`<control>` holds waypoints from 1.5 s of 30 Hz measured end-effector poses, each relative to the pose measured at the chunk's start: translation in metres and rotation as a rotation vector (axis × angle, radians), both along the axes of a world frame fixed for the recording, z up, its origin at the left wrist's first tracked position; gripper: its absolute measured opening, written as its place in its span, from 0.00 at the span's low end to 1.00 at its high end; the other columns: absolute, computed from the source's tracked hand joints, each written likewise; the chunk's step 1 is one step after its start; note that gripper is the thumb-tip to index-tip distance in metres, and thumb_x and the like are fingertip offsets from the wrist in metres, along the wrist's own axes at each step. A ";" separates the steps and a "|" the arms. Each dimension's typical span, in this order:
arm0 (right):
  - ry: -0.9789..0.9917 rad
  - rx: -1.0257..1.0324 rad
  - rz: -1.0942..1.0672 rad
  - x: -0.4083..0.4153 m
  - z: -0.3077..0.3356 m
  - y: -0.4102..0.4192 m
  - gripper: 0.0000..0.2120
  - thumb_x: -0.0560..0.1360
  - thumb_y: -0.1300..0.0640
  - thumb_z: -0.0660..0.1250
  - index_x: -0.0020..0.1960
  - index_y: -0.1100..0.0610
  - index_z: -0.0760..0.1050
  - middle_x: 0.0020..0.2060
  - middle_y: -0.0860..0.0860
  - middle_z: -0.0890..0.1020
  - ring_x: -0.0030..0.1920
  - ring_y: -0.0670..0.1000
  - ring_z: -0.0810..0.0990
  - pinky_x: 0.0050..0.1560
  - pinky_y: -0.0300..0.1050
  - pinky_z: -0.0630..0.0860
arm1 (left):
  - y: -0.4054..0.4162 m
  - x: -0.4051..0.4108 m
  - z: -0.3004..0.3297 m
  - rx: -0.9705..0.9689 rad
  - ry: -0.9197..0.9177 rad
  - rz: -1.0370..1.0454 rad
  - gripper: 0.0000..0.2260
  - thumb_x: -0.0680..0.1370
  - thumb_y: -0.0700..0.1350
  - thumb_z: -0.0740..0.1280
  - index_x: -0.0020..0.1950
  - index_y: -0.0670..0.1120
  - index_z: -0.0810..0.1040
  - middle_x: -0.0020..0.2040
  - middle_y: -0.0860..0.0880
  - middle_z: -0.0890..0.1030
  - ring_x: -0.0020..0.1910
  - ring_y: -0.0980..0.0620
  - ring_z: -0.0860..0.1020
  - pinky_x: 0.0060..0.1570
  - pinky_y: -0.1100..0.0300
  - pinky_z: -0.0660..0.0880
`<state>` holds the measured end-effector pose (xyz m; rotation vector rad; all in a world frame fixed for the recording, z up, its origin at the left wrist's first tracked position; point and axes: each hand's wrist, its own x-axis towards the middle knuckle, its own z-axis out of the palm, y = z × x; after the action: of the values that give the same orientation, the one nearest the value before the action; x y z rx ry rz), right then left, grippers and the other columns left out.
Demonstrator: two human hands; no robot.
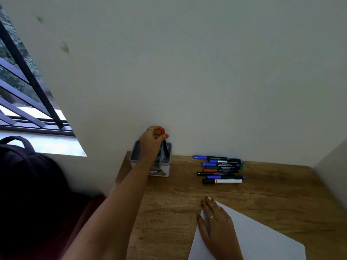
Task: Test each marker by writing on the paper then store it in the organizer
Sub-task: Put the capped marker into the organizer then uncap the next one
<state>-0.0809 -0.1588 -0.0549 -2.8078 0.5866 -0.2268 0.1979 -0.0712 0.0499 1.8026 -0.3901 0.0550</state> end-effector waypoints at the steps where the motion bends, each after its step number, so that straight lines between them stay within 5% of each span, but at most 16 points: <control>1: 0.007 0.006 -0.001 0.000 0.000 0.000 0.25 0.71 0.42 0.56 0.59 0.55 0.78 0.58 0.50 0.80 0.58 0.49 0.79 0.53 0.44 0.73 | -0.001 0.000 -0.002 0.016 0.009 -0.008 0.12 0.70 0.38 0.74 0.52 0.39 0.78 0.46 0.46 0.81 0.44 0.51 0.79 0.48 0.59 0.78; 7: -0.009 0.033 -0.003 0.000 0.001 0.000 0.25 0.71 0.43 0.56 0.59 0.55 0.78 0.57 0.51 0.81 0.57 0.50 0.80 0.53 0.44 0.74 | 0.000 -0.003 -0.009 0.062 0.038 0.042 0.15 0.70 0.40 0.74 0.54 0.37 0.77 0.50 0.42 0.82 0.45 0.52 0.78 0.44 0.65 0.73; 11: -0.001 0.049 -0.031 0.000 0.003 0.002 0.25 0.73 0.42 0.55 0.62 0.54 0.76 0.59 0.50 0.80 0.59 0.49 0.79 0.56 0.43 0.69 | -0.001 -0.005 -0.008 0.080 0.002 0.083 0.18 0.69 0.43 0.75 0.54 0.36 0.77 0.50 0.40 0.81 0.46 0.50 0.77 0.46 0.60 0.73; 19: -0.036 0.146 0.013 -0.003 0.001 -0.001 0.33 0.73 0.37 0.42 0.74 0.50 0.57 0.74 0.47 0.60 0.73 0.44 0.55 0.69 0.37 0.45 | -0.002 -0.042 -0.004 0.055 -0.114 0.182 0.15 0.71 0.42 0.74 0.53 0.38 0.73 0.50 0.40 0.75 0.44 0.46 0.74 0.48 0.56 0.73; 22: -0.063 0.231 0.003 -0.003 0.007 -0.003 0.31 0.75 0.37 0.48 0.73 0.51 0.60 0.73 0.47 0.61 0.73 0.45 0.58 0.69 0.37 0.48 | -0.002 -0.086 -0.003 0.007 -0.196 0.063 0.08 0.75 0.39 0.69 0.51 0.44 0.72 0.47 0.45 0.74 0.43 0.52 0.74 0.44 0.69 0.72; 25: -0.152 0.362 0.009 -0.001 0.020 -0.015 0.21 0.79 0.50 0.58 0.71 0.53 0.65 0.69 0.47 0.68 0.69 0.46 0.65 0.69 0.37 0.57 | 0.003 -0.136 -0.018 0.066 -0.193 -0.140 0.08 0.76 0.37 0.66 0.50 0.49 0.72 0.46 0.53 0.72 0.42 0.60 0.74 0.42 0.72 0.71; 29: -0.271 0.119 -0.085 0.017 0.031 -0.053 0.14 0.76 0.63 0.61 0.60 0.56 0.75 0.56 0.53 0.79 0.57 0.53 0.76 0.59 0.49 0.73 | 0.008 -0.179 -0.047 0.142 -0.191 -0.233 0.08 0.76 0.37 0.66 0.48 0.51 0.74 0.47 0.53 0.73 0.44 0.60 0.74 0.42 0.70 0.72; 41: 0.130 -0.230 0.020 0.048 0.038 -0.090 0.14 0.80 0.53 0.55 0.62 0.55 0.71 0.60 0.53 0.74 0.60 0.54 0.70 0.59 0.48 0.62 | 0.014 -0.201 -0.053 0.140 -0.079 -0.181 0.07 0.76 0.37 0.66 0.48 0.49 0.75 0.47 0.57 0.73 0.45 0.63 0.74 0.42 0.73 0.71; 43: 0.094 -0.131 0.042 0.046 0.046 -0.084 0.13 0.80 0.54 0.55 0.62 0.54 0.70 0.58 0.52 0.74 0.58 0.52 0.72 0.57 0.46 0.65 | 0.014 -0.203 -0.050 0.074 0.044 -0.157 0.09 0.76 0.38 0.66 0.50 0.52 0.74 0.49 0.56 0.75 0.47 0.61 0.76 0.43 0.71 0.73; 45: -0.013 0.156 0.029 0.039 0.061 -0.071 0.09 0.80 0.56 0.55 0.59 0.53 0.70 0.51 0.51 0.75 0.47 0.49 0.75 0.44 0.41 0.69 | 0.013 -0.205 -0.043 -0.037 0.249 -0.172 0.10 0.77 0.41 0.65 0.56 0.54 0.74 0.53 0.58 0.76 0.52 0.62 0.76 0.44 0.71 0.73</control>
<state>-0.0418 -0.2298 0.0057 -2.6604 0.5361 -0.1848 -0.0067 -0.0584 0.0069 1.7085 -0.3612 -0.2781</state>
